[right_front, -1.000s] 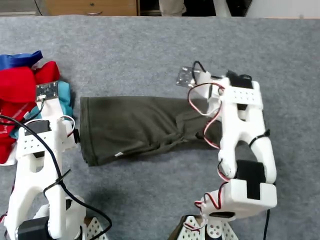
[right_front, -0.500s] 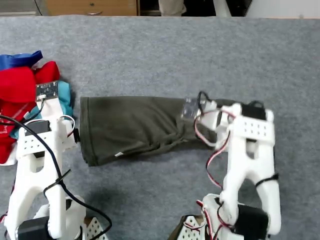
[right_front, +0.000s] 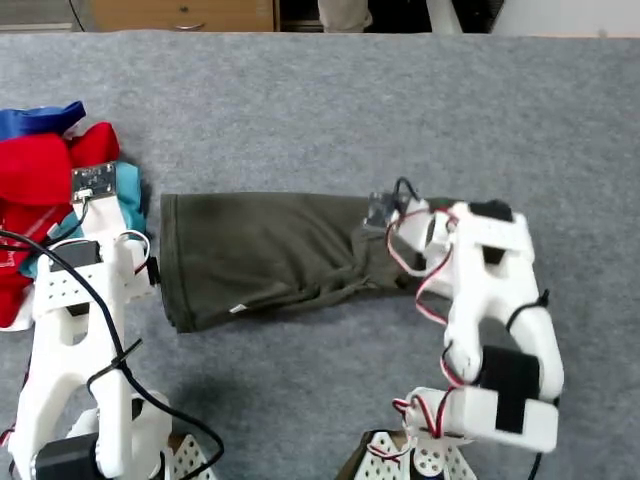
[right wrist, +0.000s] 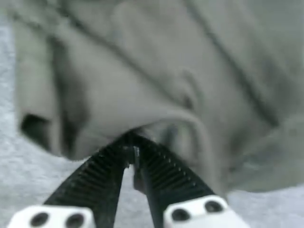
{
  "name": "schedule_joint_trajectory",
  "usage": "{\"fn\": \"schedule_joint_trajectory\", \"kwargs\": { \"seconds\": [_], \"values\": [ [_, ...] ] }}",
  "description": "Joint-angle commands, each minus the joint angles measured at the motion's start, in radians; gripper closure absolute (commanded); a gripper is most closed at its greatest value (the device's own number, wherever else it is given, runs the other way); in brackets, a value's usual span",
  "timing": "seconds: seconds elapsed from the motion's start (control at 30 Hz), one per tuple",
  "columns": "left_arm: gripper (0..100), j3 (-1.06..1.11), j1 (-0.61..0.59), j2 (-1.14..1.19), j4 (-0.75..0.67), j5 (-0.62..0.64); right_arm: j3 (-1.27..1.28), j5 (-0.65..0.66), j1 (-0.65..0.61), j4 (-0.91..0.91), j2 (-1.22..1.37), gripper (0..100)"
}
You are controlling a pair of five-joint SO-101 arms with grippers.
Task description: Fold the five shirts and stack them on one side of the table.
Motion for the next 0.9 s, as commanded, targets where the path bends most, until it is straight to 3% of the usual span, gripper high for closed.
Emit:
{"fn": "schedule_joint_trajectory", "kwargs": {
  "seconds": [0.0, 0.17, 0.4, 0.6, 0.77, 0.87],
  "values": [
    [90, 0.02, -0.003, -0.022, -0.015, -0.009, -0.156, -0.041, -0.001, 0.017, 0.025, 99.3],
    [90, 0.051, -0.003, -0.022, -0.018, -0.009, -0.268, -0.051, -0.041, 0.003, 0.088, 99.1],
    [90, 0.054, -0.005, -0.025, -0.029, -0.009, -0.441, -0.204, -0.077, -0.025, 0.214, 99.2],
    [90, 0.054, -0.008, -0.027, -0.025, -0.009, -0.506, -0.333, -0.062, 0.037, 0.153, 99.3],
    [90, 0.054, -0.009, -0.03, -0.023, -0.009, -0.452, -0.229, -0.056, 0.247, -0.01, 99.3],
    [90, 0.054, -0.009, -0.031, -0.025, -0.009, -0.325, -0.153, -0.053, 0.285, -0.111, 99.3]
  ]
}}
